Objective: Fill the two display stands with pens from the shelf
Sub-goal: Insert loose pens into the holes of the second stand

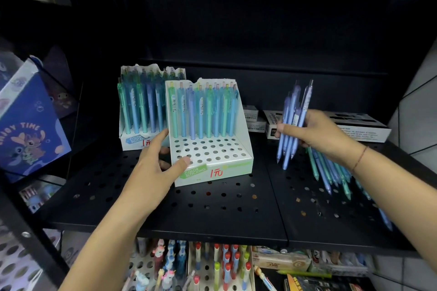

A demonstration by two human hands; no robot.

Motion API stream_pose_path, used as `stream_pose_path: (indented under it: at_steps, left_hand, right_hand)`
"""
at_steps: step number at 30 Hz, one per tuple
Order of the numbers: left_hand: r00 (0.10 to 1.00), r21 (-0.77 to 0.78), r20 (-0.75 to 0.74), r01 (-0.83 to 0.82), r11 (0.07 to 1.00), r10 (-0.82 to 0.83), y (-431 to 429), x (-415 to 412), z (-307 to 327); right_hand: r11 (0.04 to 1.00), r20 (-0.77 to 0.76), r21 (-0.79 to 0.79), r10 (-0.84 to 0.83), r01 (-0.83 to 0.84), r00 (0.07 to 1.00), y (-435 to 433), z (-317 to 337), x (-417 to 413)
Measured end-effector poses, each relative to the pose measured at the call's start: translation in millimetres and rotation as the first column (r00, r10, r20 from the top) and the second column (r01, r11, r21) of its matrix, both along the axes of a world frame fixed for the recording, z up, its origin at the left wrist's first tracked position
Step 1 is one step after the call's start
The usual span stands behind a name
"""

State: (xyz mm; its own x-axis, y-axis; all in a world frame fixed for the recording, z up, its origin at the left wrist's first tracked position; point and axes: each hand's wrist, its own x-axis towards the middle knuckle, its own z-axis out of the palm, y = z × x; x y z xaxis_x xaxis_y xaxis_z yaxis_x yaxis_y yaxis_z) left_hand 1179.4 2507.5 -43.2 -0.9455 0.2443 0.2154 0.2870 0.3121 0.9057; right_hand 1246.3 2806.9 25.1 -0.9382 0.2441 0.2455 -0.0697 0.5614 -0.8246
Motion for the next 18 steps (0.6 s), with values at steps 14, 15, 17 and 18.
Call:
stream_pose_path:
  at_steps: [14,15,17,18]
  left_hand:
    - [0.939,-0.019,-0.295,-0.187,0.982,0.174,7,29,25]
    - [0.924,0.020,-0.349,-0.156,0.987,0.154,10,36,32]
    - [0.940,0.058,-0.340,-0.002,0.998,0.022,19,49,46]
    - [0.957,0.057,-0.275,0.107,0.993,-0.088,25,53,52]
  right_hand:
    - [0.997,-0.018,-0.004,0.082,-0.082,0.997,-3,16,5]
    - [0.991,-0.036,-0.068,0.116,-0.118,0.993,-10,21,5]
    - [0.959,-0.026,-0.183,0.216,-0.217,0.976,-31,29,6]
    - [0.937,-0.013,-0.216,0.278,-0.274,0.960,-43,30,6]
